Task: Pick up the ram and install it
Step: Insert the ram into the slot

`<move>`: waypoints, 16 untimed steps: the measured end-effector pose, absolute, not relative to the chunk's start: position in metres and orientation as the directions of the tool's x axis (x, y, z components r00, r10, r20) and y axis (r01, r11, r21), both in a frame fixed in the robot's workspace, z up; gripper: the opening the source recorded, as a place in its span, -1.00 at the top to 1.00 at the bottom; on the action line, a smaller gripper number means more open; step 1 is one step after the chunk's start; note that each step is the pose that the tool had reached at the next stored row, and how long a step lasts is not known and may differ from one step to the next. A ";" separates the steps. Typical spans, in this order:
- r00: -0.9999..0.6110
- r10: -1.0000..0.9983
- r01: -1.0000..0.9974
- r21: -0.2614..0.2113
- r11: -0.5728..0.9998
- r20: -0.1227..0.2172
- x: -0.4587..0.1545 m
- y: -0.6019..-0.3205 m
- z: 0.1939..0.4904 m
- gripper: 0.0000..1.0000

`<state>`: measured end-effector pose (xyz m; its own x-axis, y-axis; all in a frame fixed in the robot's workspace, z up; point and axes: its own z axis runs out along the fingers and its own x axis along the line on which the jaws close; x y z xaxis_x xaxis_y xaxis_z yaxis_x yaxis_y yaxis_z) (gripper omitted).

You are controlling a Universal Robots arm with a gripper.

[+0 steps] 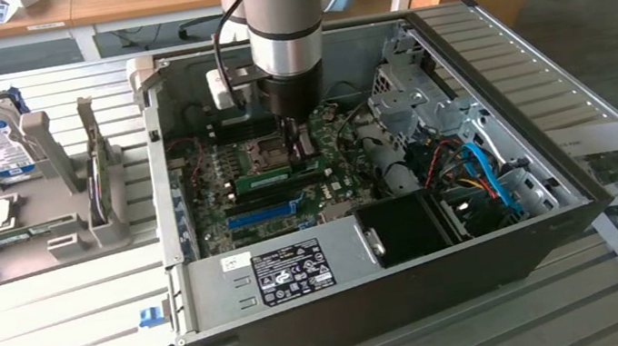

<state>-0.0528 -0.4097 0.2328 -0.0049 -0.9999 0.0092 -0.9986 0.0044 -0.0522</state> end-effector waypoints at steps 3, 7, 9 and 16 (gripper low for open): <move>-0.005 -1.000 -0.999 -0.047 0.004 0.009 -0.052 -0.410 0.233 0.78; -0.005 -1.000 -0.999 -0.047 0.004 0.009 -0.052 -0.410 0.233 0.78; -0.005 -1.000 -0.999 -0.047 0.004 0.009 -0.052 -0.410 0.233 0.78; -0.005 -1.000 -0.999 -0.047 0.005 0.009 -0.053 -0.410 0.233 0.78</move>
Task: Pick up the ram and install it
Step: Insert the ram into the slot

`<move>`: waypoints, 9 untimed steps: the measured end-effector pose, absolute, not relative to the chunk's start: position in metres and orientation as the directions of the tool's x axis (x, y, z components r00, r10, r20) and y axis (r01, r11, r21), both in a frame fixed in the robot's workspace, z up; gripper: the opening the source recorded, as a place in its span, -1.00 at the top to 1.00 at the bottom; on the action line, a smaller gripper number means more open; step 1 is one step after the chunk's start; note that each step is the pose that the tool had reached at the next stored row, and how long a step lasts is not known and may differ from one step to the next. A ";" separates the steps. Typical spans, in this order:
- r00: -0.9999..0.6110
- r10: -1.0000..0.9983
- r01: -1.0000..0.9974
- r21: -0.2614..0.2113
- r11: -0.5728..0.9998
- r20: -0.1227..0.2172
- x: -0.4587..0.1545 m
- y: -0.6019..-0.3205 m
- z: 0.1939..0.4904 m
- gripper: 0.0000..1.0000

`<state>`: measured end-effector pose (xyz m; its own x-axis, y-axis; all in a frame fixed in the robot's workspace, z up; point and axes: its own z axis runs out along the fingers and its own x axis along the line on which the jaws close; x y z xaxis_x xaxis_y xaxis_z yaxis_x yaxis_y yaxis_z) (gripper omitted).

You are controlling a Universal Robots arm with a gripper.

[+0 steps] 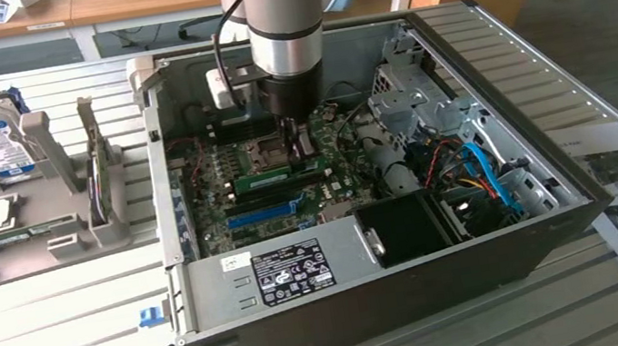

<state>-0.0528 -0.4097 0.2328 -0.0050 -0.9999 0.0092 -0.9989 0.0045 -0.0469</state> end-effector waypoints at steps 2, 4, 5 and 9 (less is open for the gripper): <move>-0.010 -1.000 -0.999 -0.047 0.009 0.009 -0.053 -0.410 0.233 0.78; -0.016 -1.000 -0.999 -0.047 0.016 0.009 -0.053 -0.410 0.233 0.78; -0.020 -1.000 -0.999 -0.047 0.020 0.009 -0.053 -0.410 0.233 0.78; -0.027 -1.000 -0.999 -0.047 0.027 0.009 -0.053 -0.410 0.233 0.78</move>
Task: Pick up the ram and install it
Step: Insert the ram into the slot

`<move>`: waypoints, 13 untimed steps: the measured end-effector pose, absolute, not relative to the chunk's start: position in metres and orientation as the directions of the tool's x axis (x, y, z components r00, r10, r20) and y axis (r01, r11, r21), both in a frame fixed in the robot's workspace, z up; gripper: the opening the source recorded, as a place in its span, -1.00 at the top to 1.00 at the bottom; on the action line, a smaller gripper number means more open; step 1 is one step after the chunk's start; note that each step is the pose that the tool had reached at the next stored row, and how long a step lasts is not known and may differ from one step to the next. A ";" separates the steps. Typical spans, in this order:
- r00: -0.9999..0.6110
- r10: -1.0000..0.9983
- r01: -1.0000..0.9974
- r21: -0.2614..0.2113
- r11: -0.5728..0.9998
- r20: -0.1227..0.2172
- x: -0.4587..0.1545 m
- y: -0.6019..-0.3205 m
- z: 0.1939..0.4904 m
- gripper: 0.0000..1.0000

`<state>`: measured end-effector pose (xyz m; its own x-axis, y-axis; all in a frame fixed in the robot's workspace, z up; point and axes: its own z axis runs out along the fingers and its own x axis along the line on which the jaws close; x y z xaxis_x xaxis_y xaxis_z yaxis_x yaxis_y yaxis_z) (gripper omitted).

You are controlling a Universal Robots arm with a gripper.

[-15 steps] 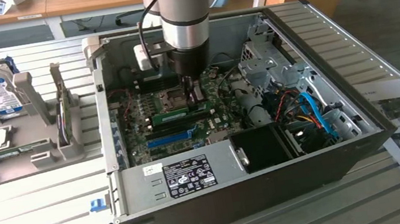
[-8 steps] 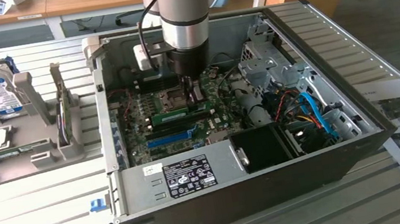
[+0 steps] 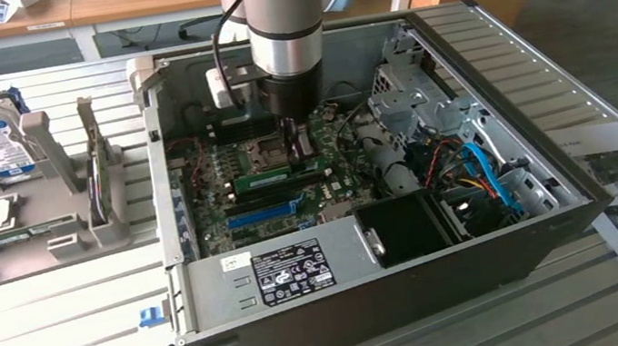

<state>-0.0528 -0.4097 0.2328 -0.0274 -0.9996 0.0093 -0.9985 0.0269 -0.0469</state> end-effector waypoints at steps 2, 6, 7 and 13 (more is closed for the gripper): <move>-0.027 -1.000 -0.999 -0.047 0.027 0.009 -0.053 -0.410 0.233 0.78; -0.027 -1.000 -0.999 -0.047 0.027 0.009 -0.053 -0.410 0.233 0.78; -0.027 -1.000 -0.999 -0.047 0.027 0.009 -0.053 -0.410 0.233 0.78; -0.027 -1.000 -0.999 -0.047 0.027 0.009 -0.053 -0.410 0.232 0.78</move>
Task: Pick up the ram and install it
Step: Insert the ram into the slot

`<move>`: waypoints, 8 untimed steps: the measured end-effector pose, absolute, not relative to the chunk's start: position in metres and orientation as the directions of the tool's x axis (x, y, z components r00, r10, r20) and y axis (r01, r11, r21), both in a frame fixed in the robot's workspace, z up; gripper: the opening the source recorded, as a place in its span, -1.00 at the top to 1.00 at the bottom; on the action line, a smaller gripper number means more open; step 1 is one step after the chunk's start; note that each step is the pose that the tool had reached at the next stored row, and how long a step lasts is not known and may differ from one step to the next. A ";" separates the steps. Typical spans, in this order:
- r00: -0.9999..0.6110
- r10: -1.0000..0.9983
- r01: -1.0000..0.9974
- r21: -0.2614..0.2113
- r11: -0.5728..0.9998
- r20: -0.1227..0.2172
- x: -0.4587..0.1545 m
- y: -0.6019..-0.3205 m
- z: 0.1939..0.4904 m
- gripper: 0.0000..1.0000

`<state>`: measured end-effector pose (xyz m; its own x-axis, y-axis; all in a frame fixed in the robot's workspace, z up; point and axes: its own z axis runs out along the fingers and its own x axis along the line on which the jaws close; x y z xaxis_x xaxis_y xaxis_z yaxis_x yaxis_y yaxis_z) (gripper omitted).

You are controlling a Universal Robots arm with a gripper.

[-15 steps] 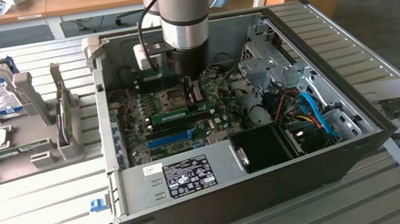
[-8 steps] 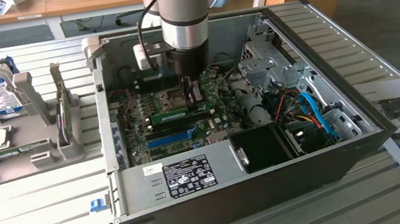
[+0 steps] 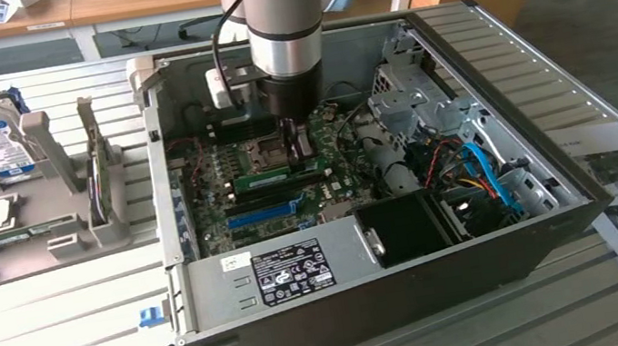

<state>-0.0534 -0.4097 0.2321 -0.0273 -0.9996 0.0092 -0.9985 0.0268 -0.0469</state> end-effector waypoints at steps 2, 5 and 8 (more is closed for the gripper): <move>-0.027 -1.000 -0.999 -0.047 0.027 0.009 -0.053 -0.410 0.232 0.78; -0.027 -1.000 -0.999 -0.047 0.027 0.009 -0.053 -0.410 0.231 0.78; -0.027 -1.000 -0.999 -0.047 0.027 0.009 -0.053 -0.410 0.231 0.78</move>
<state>-0.0535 -0.4097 0.2314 -0.0273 -0.9996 0.0094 -0.9985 0.0269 -0.0468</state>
